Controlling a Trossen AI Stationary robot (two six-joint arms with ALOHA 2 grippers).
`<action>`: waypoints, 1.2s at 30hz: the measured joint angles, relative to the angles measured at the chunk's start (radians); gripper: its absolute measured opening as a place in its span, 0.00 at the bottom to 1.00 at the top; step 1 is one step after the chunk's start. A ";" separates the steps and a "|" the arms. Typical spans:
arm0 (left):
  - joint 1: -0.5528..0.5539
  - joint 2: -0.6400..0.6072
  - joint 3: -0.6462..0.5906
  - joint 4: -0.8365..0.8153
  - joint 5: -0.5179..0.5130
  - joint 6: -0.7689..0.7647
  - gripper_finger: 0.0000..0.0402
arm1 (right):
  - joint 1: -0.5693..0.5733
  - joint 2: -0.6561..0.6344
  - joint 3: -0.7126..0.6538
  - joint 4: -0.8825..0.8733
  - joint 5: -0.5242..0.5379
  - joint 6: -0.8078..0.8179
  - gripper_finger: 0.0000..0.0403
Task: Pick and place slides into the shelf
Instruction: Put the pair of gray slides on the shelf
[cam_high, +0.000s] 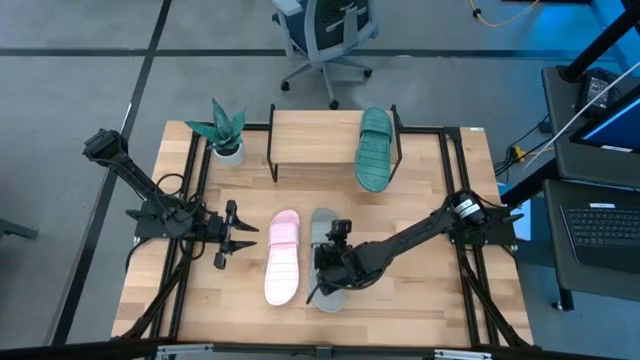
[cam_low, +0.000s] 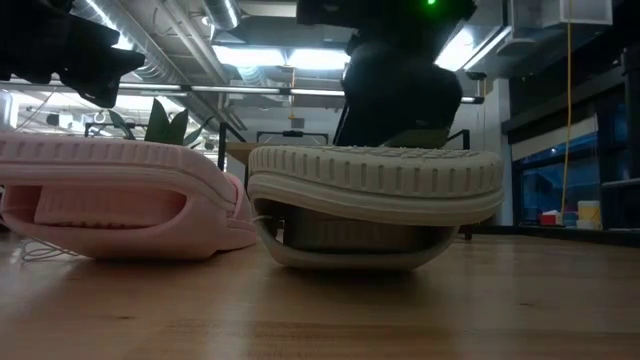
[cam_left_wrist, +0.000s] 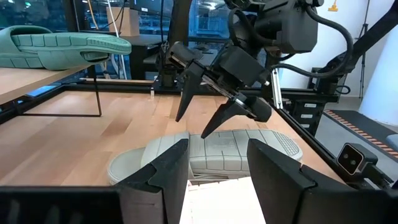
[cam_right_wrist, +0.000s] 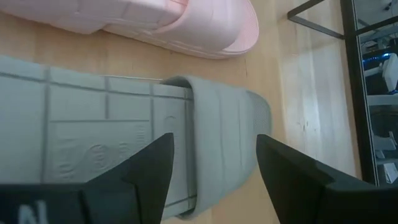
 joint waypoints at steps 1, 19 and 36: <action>0.000 0.000 0.000 0.000 0.000 0.000 0.39 | -0.005 0.000 0.000 0.002 -0.007 -0.001 0.57; 0.000 0.000 0.000 0.000 0.000 0.004 0.39 | -0.052 0.000 -0.037 0.060 -0.089 -0.053 0.57; 0.000 0.000 0.000 0.000 0.000 0.006 0.39 | -0.080 0.059 -0.031 0.033 -0.111 -0.004 0.57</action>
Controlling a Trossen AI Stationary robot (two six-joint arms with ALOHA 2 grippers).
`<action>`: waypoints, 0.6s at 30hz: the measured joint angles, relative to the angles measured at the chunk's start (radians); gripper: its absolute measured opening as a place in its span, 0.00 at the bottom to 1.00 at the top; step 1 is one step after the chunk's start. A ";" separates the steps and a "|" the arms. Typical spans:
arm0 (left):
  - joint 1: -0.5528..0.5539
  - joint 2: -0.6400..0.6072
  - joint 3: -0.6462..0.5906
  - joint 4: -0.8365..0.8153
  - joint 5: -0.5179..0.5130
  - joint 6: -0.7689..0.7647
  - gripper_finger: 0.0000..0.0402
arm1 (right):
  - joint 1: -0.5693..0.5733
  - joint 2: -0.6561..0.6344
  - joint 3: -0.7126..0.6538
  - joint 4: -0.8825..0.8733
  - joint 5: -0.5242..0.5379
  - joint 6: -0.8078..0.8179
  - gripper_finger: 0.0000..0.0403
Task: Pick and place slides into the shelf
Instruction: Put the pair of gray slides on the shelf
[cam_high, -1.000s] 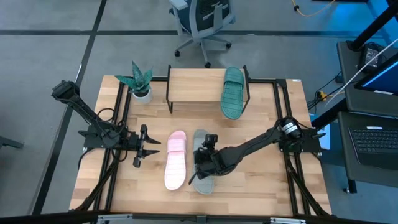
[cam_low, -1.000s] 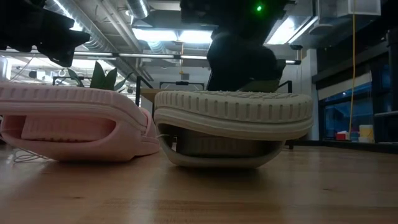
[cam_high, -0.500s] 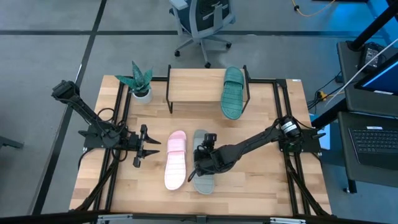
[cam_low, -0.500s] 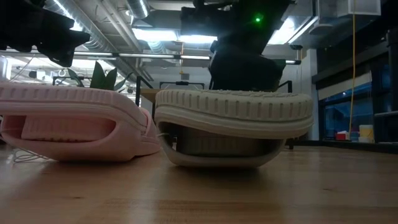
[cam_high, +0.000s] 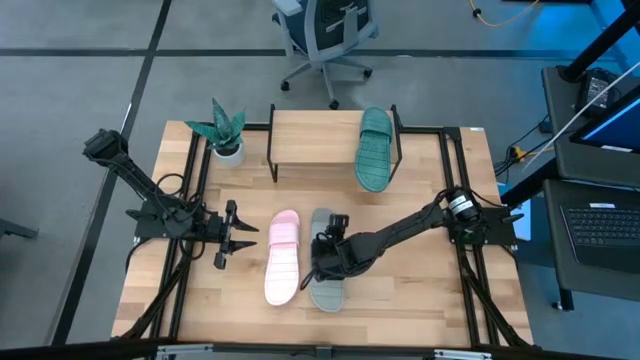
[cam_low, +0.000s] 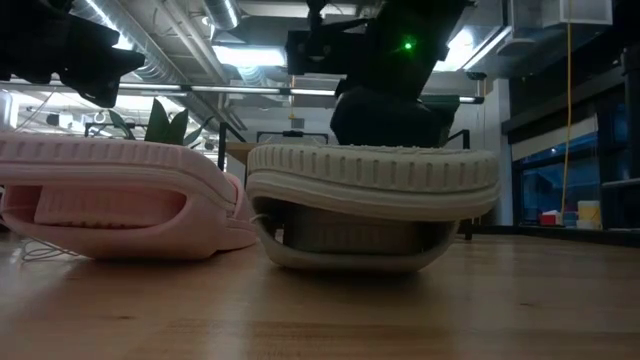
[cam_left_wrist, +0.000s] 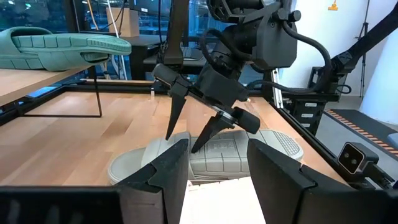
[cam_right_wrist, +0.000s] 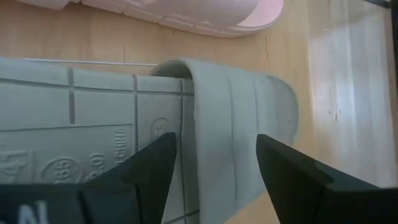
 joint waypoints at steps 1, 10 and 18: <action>0.000 0.000 0.000 0.000 0.000 0.000 0.39 | 0.000 0.007 0.000 -0.002 0.001 0.001 0.57; 0.000 0.000 0.000 0.000 0.000 0.000 0.39 | 0.006 0.022 0.002 0.006 0.066 0.005 0.57; 0.000 0.000 0.000 0.000 0.000 -0.001 0.39 | -0.008 0.020 0.002 0.009 0.023 0.052 0.57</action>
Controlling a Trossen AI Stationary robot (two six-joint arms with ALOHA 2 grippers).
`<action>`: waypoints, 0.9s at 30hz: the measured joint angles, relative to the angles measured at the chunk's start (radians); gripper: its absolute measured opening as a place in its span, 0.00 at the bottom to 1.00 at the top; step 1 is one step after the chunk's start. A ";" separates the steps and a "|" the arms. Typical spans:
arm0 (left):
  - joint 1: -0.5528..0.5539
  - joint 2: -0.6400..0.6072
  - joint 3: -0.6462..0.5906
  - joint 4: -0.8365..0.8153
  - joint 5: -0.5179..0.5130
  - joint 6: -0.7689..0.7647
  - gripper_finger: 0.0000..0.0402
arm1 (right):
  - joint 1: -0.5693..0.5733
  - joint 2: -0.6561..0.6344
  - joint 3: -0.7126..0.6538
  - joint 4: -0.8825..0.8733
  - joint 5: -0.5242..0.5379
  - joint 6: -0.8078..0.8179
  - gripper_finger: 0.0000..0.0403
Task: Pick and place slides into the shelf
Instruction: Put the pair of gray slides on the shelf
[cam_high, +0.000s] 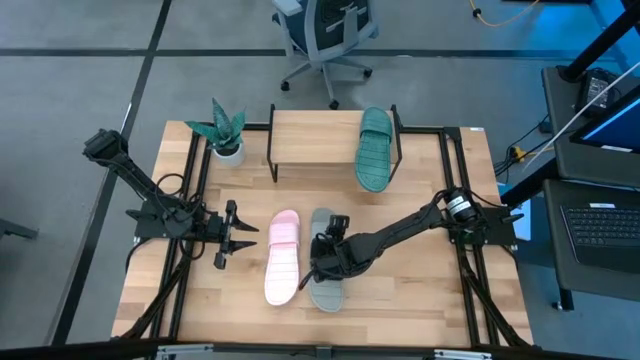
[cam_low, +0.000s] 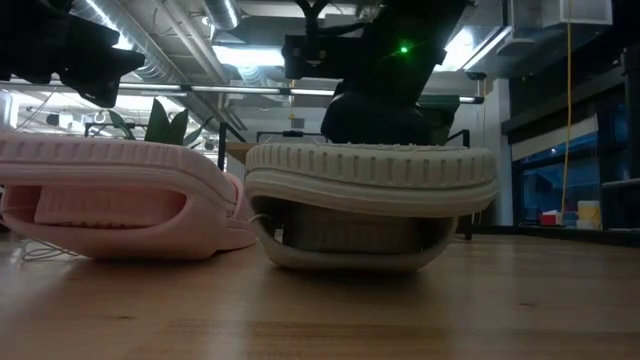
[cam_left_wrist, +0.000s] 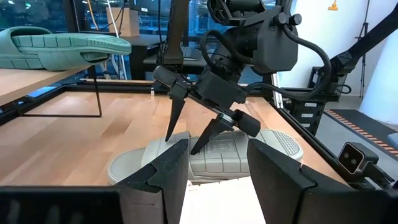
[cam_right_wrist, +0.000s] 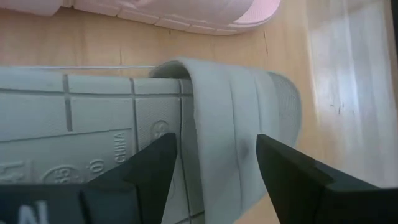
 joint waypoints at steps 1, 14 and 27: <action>0.000 0.000 0.000 0.000 0.000 -0.002 0.39 | 0.000 0.000 0.000 0.000 0.000 0.006 0.56; 0.000 0.000 0.000 0.001 0.000 -0.008 0.39 | -0.001 0.001 -0.001 -0.001 -0.008 0.110 0.37; 0.000 0.000 0.000 0.001 0.000 -0.029 0.39 | 0.001 0.001 -0.002 0.001 0.000 0.056 0.40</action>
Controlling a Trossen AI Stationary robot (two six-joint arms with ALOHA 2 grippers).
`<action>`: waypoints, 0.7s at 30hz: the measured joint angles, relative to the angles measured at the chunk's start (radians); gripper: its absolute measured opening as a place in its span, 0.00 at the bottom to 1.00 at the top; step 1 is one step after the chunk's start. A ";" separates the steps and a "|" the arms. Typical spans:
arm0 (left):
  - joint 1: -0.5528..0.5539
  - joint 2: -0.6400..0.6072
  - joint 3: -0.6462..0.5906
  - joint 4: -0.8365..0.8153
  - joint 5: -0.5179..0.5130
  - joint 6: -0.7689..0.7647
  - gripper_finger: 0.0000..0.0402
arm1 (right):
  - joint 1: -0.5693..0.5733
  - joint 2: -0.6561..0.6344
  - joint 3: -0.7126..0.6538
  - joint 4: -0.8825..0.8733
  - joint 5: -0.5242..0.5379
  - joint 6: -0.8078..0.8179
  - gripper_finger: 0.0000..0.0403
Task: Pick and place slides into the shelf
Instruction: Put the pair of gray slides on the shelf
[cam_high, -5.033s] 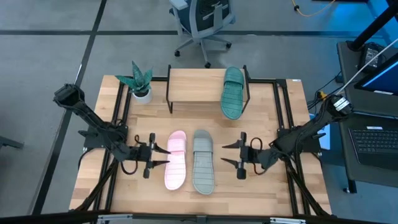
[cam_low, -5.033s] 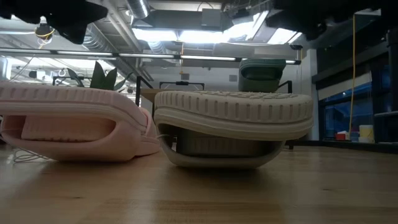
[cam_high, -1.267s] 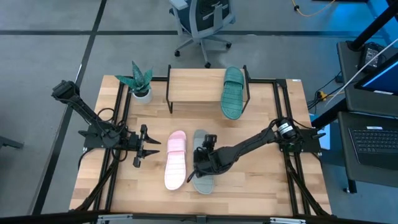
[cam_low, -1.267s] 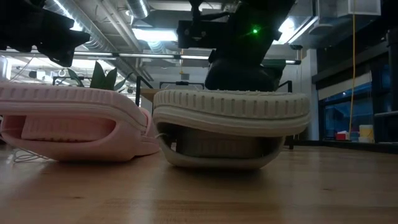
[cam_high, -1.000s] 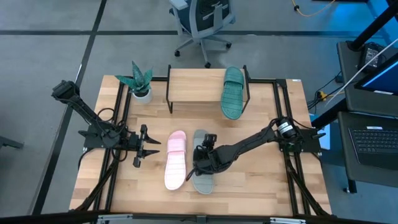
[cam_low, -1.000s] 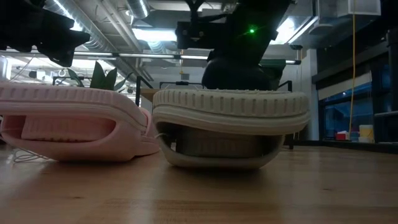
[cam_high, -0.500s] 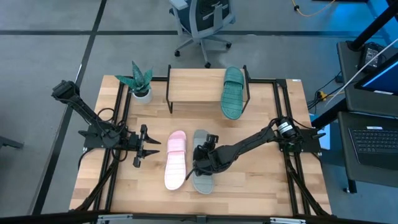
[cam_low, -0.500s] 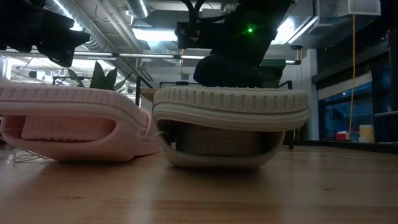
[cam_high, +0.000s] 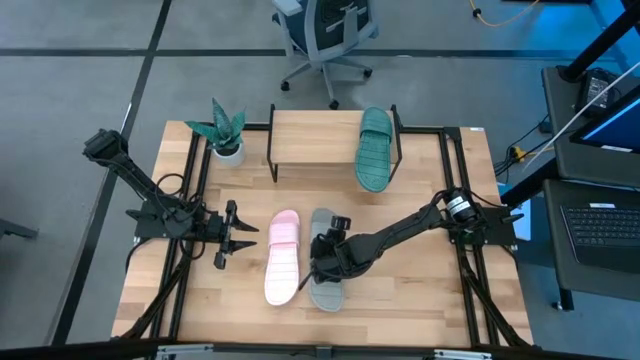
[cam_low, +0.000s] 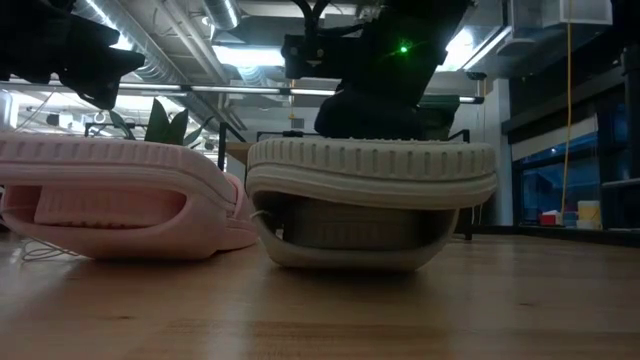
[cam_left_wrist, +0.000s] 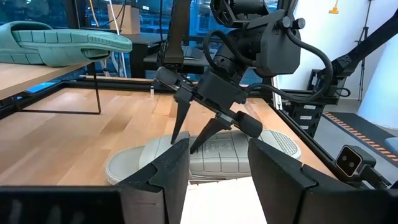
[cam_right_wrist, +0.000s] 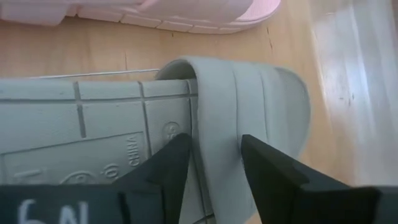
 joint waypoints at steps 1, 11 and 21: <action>0.000 0.000 0.000 0.000 0.000 0.000 0.39 | 0.001 0.000 0.000 0.000 0.004 0.000 0.41; 0.000 0.000 0.000 0.000 0.000 0.000 0.39 | 0.001 0.001 0.022 -0.033 0.023 0.027 0.61; 0.000 0.000 0.000 0.000 0.000 0.000 0.39 | -0.012 0.009 0.073 -0.091 0.072 0.034 0.57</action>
